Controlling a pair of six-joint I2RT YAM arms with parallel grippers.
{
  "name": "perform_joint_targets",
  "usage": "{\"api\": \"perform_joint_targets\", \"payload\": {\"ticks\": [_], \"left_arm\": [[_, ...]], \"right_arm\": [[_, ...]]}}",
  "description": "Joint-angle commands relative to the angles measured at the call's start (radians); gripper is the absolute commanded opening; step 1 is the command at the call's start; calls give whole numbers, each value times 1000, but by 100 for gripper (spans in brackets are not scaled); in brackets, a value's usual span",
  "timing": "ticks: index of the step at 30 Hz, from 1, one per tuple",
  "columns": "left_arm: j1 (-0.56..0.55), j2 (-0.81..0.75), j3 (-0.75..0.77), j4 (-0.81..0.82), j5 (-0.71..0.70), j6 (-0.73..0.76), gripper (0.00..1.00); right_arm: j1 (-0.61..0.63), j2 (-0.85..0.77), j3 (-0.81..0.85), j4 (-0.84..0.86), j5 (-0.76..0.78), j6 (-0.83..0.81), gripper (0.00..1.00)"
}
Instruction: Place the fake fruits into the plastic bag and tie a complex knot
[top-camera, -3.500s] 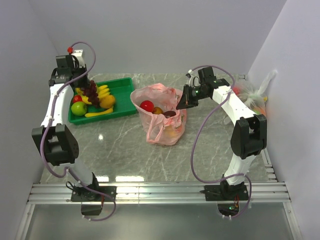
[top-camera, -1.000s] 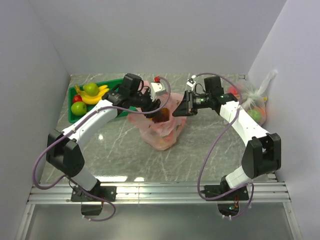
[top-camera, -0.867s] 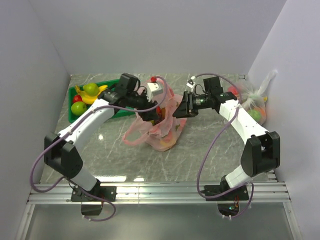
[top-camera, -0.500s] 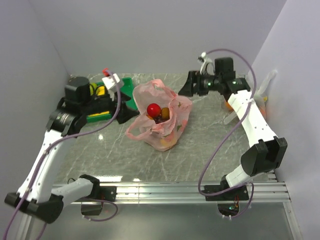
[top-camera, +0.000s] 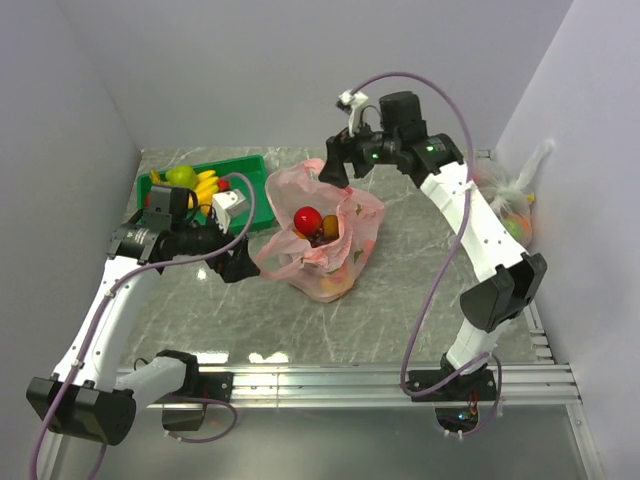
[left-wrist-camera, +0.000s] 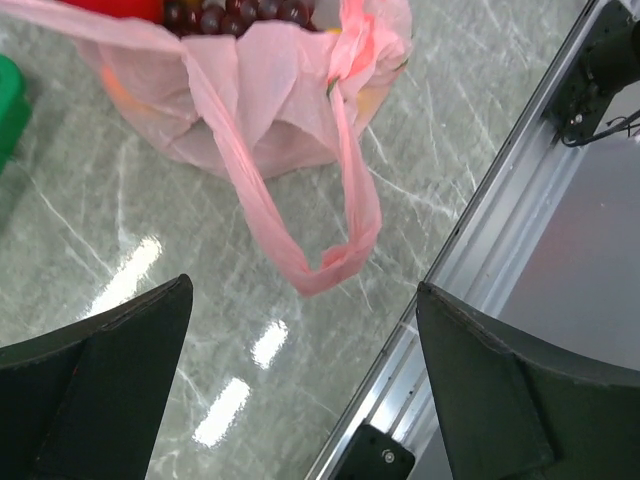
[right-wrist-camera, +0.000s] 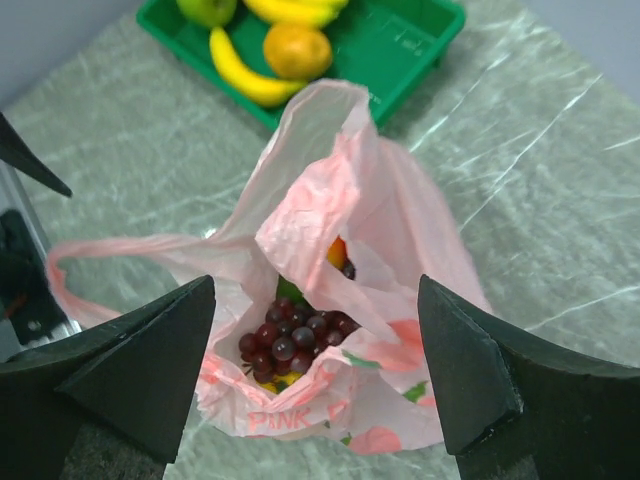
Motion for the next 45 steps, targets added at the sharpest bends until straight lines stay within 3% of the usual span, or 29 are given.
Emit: {"api": "perform_joint_targets", "payload": {"ticks": [1, 5, 10, 13, 14, 15, 17, 18, 19, 21, 28, 35, 40, 45], "left_arm": [[2, 12, -28, -25, -22, 10, 99], [-8, 6, -95, 21, 50, -52, 99], [-59, 26, -172, 181, 5, -182, 99], [-59, 24, -196, 282, -9, -248, 99], [-59, 20, -201, 320, -7, -271, 97], [-59, 14, -207, 350, -2, -314, 81], [-59, 21, -190, 388, -4, -361, 57], [-52, 23, -178, 390, -2, -386, 29], [-45, 27, -161, 382, 11, -389, 16], [-19, 33, -97, 355, 37, -411, 0], [73, 44, 193, 339, 50, -489, 0], [154, 72, 466, 292, 2, -454, 0], [168, 38, 477, 272, -48, -409, 0], [171, -23, 285, 284, -49, -308, 0]], "right_arm": [[39, 19, -16, -9, 71, -58, 89], [48, 45, -20, 1, 90, -30, 87], [48, 65, -31, 2, 100, -6, 79], [50, 67, -37, -9, 88, 7, 64], [47, 65, -42, -1, 85, 13, 53], [48, 59, -48, -3, 82, 25, 46], [47, 52, -36, -28, 79, 30, 24], [40, 44, -29, -41, 80, 33, 16], [33, 38, -20, -56, 79, 36, 1], [-11, 6, -3, -90, 68, 57, 0], [-197, -152, 8, -125, -19, 106, 0], [-280, -343, -26, -121, -27, 88, 0], [-299, -496, -181, -49, 86, 64, 0], [-303, -648, -451, 65, 91, 129, 0]]}}
